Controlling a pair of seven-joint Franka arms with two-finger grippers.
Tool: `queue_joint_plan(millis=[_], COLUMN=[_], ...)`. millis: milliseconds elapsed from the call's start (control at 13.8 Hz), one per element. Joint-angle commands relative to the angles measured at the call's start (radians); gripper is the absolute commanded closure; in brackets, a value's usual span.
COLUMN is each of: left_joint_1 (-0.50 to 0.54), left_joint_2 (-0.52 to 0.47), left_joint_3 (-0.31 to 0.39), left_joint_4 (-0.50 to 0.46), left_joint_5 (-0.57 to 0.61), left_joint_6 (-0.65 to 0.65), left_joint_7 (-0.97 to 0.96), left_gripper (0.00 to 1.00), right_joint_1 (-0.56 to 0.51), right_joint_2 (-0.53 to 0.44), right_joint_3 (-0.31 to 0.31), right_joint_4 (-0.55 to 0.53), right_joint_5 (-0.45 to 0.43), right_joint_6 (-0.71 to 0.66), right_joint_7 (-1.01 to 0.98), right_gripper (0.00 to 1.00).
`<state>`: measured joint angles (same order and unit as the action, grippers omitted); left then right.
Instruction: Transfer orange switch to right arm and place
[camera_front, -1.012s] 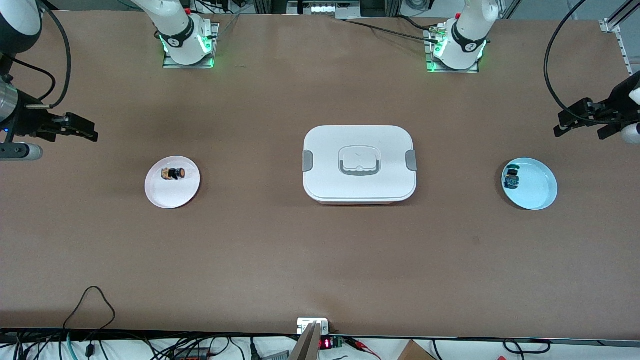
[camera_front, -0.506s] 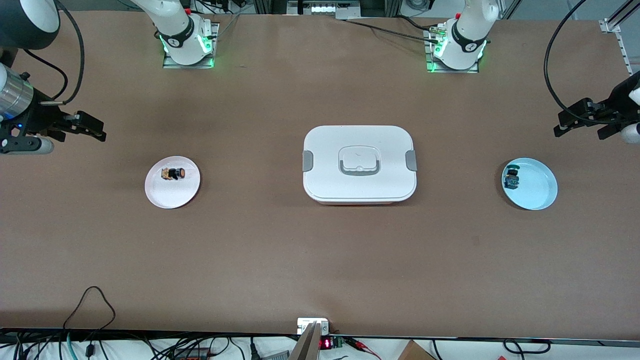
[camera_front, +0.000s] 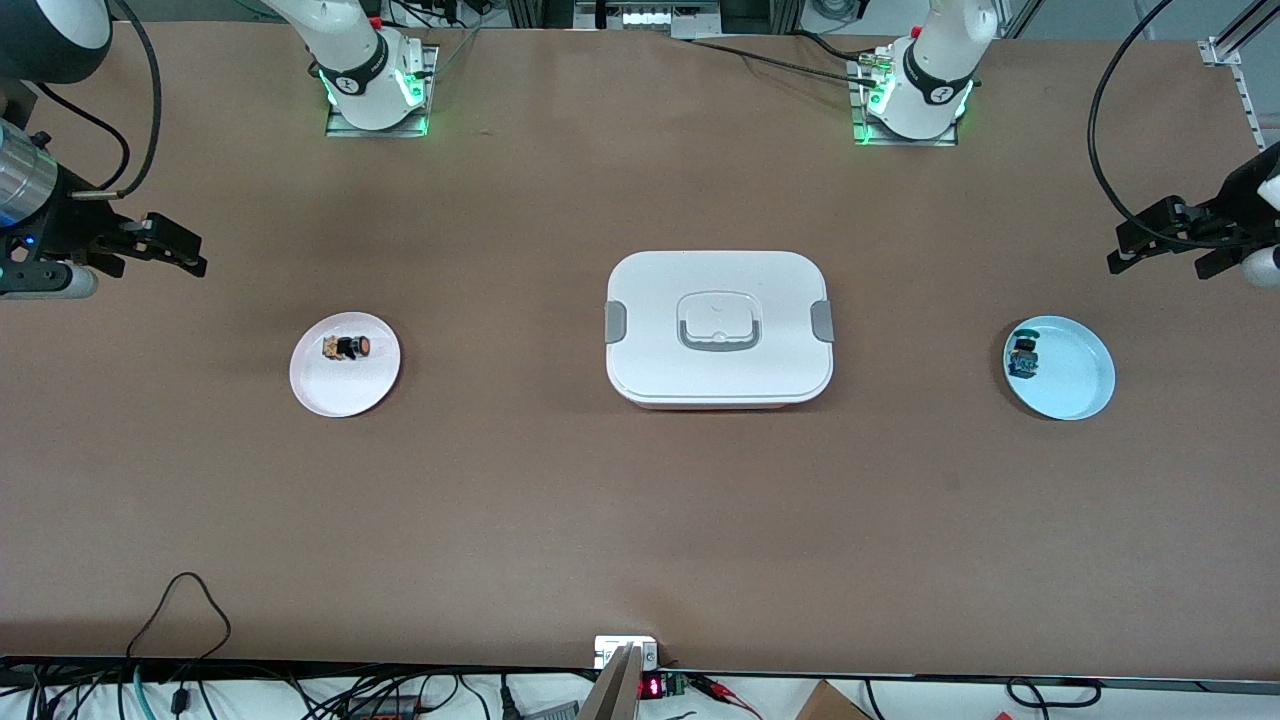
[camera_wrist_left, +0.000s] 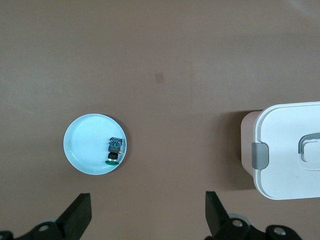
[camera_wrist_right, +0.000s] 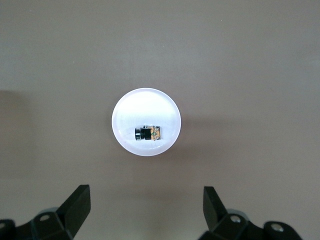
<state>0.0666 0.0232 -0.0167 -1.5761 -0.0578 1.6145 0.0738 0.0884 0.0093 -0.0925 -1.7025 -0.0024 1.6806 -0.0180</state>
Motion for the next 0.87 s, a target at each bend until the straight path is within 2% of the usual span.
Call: queue_joint_plan(millis=[0,795], left_joint_1=[-0.001,0.001], left_joint_2=[0.012,0.012], left_joint_3=[-0.002,-0.002], left_joint_4=[0.027,0.027], left_joint_5=[0.013,0.013], left_joint_6=[-0.01,-0.012], left_joint_7=[0.017,0.017], left_gripper=[0.0,0.0], right_joint_1=[-0.018,-0.019], right_joint_2=[0.001,-0.006], right_joint_3=[0.019,0.011], right_joint_4=[0.049,0.086], right_joint_5=[-0.007,-0.004], right_joint_6=[-0.05,-0.097], right_joint_7=[0.009,0.009], right_gripper=[0.0,0.0])
